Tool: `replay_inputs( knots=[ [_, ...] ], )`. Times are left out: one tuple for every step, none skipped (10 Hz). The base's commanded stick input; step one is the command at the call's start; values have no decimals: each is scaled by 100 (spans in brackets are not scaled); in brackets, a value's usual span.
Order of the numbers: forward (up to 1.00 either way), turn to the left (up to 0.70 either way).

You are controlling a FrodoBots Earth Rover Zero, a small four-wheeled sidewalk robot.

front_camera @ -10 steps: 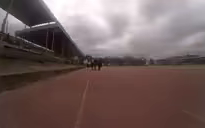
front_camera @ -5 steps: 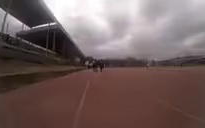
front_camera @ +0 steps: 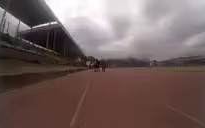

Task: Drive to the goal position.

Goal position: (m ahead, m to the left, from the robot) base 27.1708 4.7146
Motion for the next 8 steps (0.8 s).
replay_inputs(
  knots=[
    [100,0],
    [100,0],
    [100,0],
    [100,0],
    [100,0],
    [100,0],
    [100,0],
    [100,0]
  ],
)
